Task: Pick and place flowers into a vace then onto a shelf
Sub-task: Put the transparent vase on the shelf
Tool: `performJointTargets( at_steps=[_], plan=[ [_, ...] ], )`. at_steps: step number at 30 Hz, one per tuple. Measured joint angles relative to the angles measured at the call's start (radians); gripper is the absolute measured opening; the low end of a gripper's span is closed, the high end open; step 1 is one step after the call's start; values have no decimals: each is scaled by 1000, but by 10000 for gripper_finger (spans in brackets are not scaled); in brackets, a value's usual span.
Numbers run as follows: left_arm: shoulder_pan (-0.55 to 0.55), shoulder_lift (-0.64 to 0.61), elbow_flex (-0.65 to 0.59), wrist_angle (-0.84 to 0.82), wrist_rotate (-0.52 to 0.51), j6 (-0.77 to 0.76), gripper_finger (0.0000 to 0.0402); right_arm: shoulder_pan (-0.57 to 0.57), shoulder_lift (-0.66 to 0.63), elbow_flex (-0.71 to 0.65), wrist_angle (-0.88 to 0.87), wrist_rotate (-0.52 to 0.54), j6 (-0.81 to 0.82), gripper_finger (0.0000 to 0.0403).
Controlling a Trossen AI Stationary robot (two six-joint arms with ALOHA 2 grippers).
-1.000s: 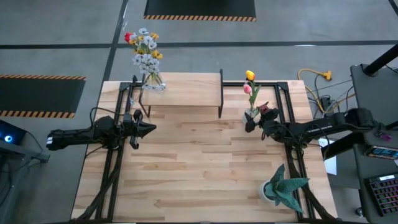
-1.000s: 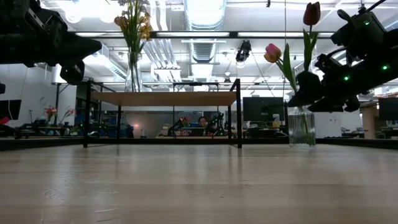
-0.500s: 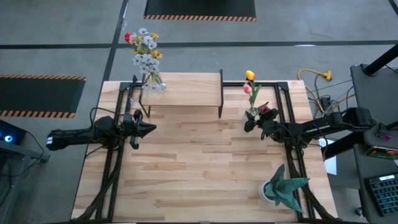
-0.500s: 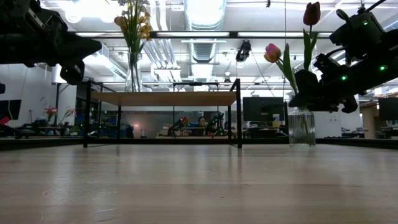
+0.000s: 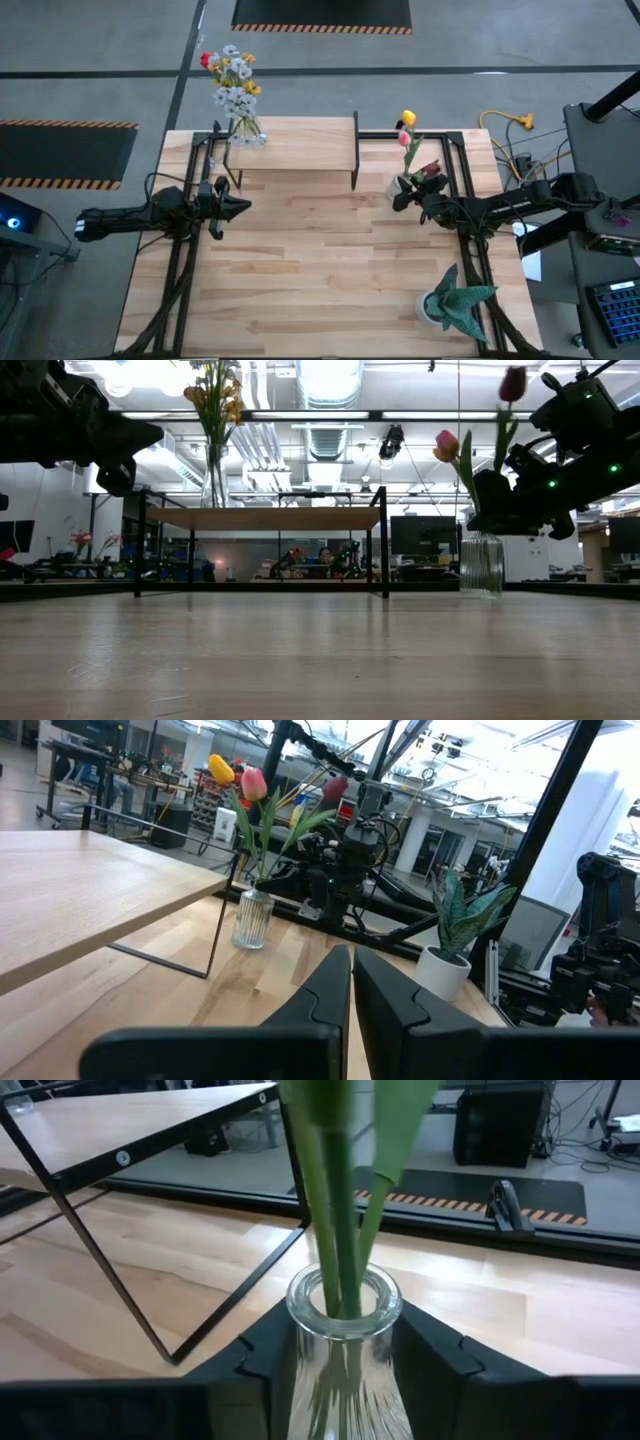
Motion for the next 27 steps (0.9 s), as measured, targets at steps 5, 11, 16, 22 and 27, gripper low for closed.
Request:
performJointTargets(
  at_steps=[5, 11, 16, 22, 27],
  plan=[
    [0, 0, 0, 0, 0, 0, 1, 0, -1, 0, 1, -1, -8, 118],
    [0, 0, 0, 0, 0, 0, 1, 0, -2, 0, 0, -2, -11, 120],
    [0, 0, 0, 0, 0, 0, 1, 0, -2, 0, -1, -4, -15, 115],
    [0, 0, 0, 0, 0, 0, 1, 0, -2, 0, -1, -4, -15, 115],
    [0, 0, 0, 0, 0, 0, 1, 0, -8, 12, -12, -18, -27, 115]
  ],
)
